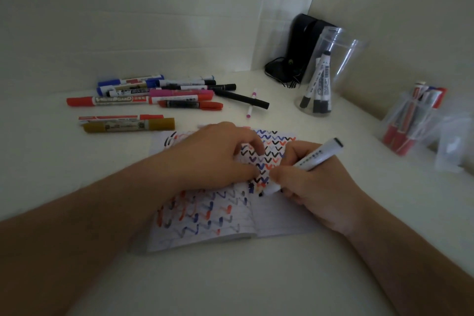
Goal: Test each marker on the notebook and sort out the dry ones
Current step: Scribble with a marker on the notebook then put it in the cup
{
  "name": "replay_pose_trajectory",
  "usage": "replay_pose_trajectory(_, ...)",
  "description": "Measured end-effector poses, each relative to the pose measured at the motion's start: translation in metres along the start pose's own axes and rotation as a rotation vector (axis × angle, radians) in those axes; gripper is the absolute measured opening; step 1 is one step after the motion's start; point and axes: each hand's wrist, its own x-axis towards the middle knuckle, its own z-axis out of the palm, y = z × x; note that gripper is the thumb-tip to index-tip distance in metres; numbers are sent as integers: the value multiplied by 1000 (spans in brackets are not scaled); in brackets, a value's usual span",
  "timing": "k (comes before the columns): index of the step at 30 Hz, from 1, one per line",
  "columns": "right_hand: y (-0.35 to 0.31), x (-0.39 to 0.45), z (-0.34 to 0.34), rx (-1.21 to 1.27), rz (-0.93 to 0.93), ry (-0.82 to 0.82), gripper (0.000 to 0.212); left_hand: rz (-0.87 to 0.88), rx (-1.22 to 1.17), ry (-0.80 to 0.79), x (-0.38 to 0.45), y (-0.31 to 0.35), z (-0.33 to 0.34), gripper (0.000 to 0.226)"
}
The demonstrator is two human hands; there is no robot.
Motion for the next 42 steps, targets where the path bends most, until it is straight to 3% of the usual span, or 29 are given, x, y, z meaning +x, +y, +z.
replay_pose_trajectory(4, -5, 5, -17, 527, 15, -15, 24, 85, -168, 36, -5, 0, 1, 46)
replay_pose_trajectory(11, -3, 10, -25, 791, 74, -35, 5, 102, -360, 143, -4, 4, -2, 40)
replay_pose_trajectory(16, 0, 11, -23, 758, 100, 25, 12, 104, -312, 162, -8, 7, -4, 40)
replay_pose_trajectory(21, 0, 11, -17, 578, 94, 28, 5, 126, -219, 196, -8, 10, -5, 37)
replay_pose_trajectory(24, 1, 11, -13, 514, 60, 37, 16, 158, -187, 219, -8, 11, -3, 40)
replay_pose_trajectory(31, -3, 8, -17, 470, -30, 74, 8, 229, -384, 381, -9, 9, 2, 49)
replay_pose_trajectory(36, -4, 4, -15, 470, -99, 66, 11, 259, -314, 455, -11, 13, 7, 49)
replay_pose_trajectory(42, -9, -5, -23, 343, -170, 49, 10, 212, -415, 341, -16, 22, 3, 65)
